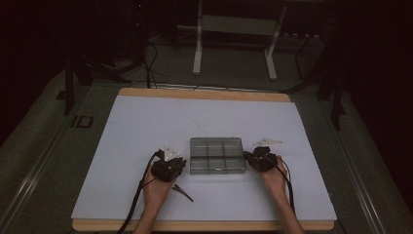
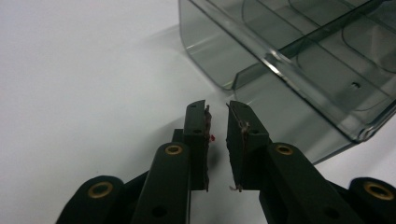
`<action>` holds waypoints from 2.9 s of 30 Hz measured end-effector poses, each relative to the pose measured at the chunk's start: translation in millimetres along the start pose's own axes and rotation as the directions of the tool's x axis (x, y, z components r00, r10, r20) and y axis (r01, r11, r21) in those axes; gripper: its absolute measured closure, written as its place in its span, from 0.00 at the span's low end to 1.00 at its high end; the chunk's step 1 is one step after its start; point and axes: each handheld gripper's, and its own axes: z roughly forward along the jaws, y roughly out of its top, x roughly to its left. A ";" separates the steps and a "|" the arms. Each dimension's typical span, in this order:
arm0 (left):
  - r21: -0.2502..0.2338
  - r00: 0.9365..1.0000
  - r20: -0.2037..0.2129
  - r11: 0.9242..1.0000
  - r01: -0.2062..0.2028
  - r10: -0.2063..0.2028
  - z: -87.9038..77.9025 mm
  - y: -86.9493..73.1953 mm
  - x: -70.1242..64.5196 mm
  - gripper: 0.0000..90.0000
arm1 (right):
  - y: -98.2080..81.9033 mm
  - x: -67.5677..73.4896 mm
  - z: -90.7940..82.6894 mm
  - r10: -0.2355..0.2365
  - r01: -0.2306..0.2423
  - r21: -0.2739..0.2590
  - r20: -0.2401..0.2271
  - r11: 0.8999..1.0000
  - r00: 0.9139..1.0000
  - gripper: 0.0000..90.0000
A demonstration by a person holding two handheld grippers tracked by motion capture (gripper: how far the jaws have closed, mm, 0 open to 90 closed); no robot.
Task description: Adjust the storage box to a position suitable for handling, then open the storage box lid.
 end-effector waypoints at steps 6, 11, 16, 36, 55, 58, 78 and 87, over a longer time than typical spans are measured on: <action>-0.003 1.000 0.016 1.000 -0.006 0.006 1.7 0.5 -1.3 0.89 | -1.9 4.3 -2.7 -0.010 0.010 0.002 -0.007 1.000 1.000 1.00; -0.008 1.000 0.025 1.000 -0.010 0.010 1.2 1.3 -3.2 0.90 | -6.7 8.4 -4.5 -0.016 0.016 0.014 -0.014 1.000 1.000 1.00; -0.005 1.000 0.025 1.000 -0.011 0.011 0.7 1.3 -3.1 0.92 | -8.2 9.7 -4.5 -0.018 0.019 0.016 -0.018 1.000 1.000 1.00; -0.008 1.000 0.021 1.000 -0.004 0.004 1.4 0.9 -3.1 0.95 | -14.0 14.2 -8.3 -0.022 0.023 0.021 -0.023 1.000 0.999 1.00; -0.030 1.000 0.025 1.000 0.006 -0.005 -12.0 -2.2 2.2 0.92 | -16.3 18.0 -15.7 -0.043 0.044 0.005 -0.039 0.999 0.998 0.99; -0.038 1.000 0.027 0.999 0.006 -0.005 -17.6 -3.2 3.6 0.92 | -16.4 18.4 -19.9 -0.053 0.053 0.000 -0.034 0.999 0.998 0.99; -0.075 0.994 0.068 0.994 -0.078 0.083 -41.2 -10.7 -5.6 0.89 | -19.9 19.5 -42.7 -0.097 0.096 -0.033 -0.028 0.995 0.995 0.97; -0.070 0.988 0.081 0.989 -0.128 0.134 -39.7 -10.6 -14.4 0.86 | -22.9 20.9 -47.3 -0.109 0.108 -0.040 -0.034 0.993 0.993 0.97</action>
